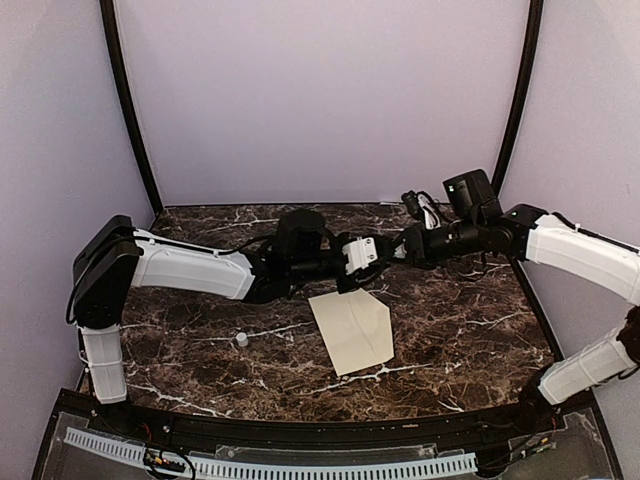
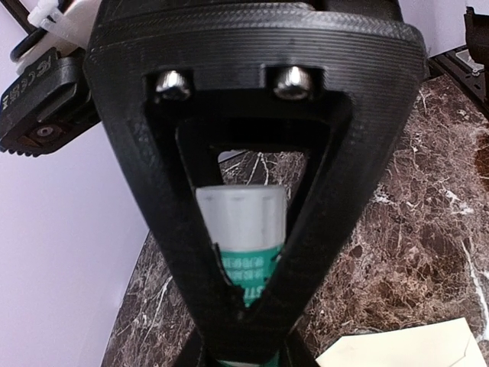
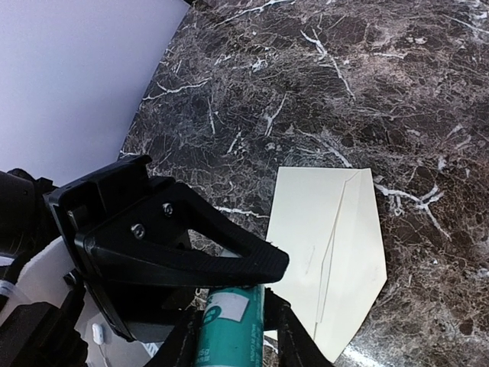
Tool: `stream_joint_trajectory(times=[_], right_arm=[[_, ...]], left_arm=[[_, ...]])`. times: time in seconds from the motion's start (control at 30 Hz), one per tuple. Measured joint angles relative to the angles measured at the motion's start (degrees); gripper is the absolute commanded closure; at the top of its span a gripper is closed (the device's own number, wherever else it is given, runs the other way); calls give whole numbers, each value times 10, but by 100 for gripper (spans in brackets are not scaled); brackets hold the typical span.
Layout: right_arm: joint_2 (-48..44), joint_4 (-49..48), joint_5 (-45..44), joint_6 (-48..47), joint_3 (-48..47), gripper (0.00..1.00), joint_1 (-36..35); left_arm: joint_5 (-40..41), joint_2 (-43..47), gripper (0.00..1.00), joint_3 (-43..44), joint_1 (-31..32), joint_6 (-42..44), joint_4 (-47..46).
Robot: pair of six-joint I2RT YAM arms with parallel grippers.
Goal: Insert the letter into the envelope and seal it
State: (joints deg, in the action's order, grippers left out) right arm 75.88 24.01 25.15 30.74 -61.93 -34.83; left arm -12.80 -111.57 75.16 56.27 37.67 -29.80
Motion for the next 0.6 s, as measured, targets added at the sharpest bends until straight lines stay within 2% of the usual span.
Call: stream_joint_trajectory(times=[0.2,0.33,0.43,0.5,0.53,0.6], right_arm=[[5,-2,1,3,0,86,0],[8,-4,3,1,0,100,0],[10,-4,3,0,0,100,0],[11,-4,3,-1,0,100,0],[11,-4,3,-3,0,100,0],[11,-1,2,-5,-1,100,0]], left_arm=[[1,-7,100,6,0,5,2],[3,-9,100,8,0,6,4],[5,-9,96,8,0,6,8],[7,-9,83,8,0,3,9],[9,-9,68,7,1,0,7],[16,-8,49,-1,2,-12,-4]])
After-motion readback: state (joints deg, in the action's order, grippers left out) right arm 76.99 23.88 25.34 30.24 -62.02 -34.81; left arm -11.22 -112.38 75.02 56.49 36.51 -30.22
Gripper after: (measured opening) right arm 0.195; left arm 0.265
